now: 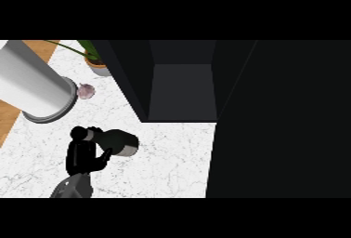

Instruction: Pick up the wine, place it into the cabinet and close the cabinet

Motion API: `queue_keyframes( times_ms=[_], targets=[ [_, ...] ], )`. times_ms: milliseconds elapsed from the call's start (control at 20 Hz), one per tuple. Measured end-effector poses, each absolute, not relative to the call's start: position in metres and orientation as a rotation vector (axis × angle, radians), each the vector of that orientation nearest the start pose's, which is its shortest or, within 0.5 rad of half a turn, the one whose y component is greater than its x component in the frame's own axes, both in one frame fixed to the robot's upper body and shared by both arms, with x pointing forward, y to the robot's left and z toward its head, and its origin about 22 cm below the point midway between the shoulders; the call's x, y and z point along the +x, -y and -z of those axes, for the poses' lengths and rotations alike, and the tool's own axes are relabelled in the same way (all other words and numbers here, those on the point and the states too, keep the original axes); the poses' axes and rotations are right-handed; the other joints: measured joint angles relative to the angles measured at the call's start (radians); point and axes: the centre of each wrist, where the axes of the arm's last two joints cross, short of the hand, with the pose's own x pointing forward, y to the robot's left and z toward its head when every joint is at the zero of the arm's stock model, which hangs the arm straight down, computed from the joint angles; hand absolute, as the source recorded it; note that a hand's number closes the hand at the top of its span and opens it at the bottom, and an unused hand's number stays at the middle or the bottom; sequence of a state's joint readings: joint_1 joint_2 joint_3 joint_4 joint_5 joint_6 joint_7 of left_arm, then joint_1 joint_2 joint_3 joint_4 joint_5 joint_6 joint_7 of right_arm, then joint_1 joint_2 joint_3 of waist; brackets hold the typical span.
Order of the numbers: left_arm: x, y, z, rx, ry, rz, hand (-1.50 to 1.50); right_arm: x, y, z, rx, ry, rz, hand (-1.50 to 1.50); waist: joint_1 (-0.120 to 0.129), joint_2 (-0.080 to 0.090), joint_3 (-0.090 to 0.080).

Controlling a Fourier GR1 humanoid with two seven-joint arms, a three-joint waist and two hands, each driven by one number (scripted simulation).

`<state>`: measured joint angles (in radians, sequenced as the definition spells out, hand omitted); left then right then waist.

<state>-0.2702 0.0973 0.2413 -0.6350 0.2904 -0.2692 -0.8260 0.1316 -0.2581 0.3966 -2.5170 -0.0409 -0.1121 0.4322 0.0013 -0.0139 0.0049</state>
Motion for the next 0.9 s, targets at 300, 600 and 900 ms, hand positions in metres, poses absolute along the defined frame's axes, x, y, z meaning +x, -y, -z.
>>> queue_keyframes(
  times_ms=[300,600,900],
  targets=[
    [0.246,-0.258,0.118,-0.265,1.79,-0.313,1.5,0.124,0.194,-0.179,0.238,1.876,-0.288,-1.5,0.006,0.001,-0.002],
    [0.244,-0.232,0.079,-0.313,1.798,-0.253,1.5,0.126,0.195,-0.18,0.231,1.882,-0.296,-1.5,0.004,0.001,-0.002],
    [0.256,-0.194,0.021,-0.311,1.821,-0.209,1.5,0.125,0.196,-0.178,0.239,1.88,-0.302,-1.5,-0.005,0.004,-0.003]
  ],
)
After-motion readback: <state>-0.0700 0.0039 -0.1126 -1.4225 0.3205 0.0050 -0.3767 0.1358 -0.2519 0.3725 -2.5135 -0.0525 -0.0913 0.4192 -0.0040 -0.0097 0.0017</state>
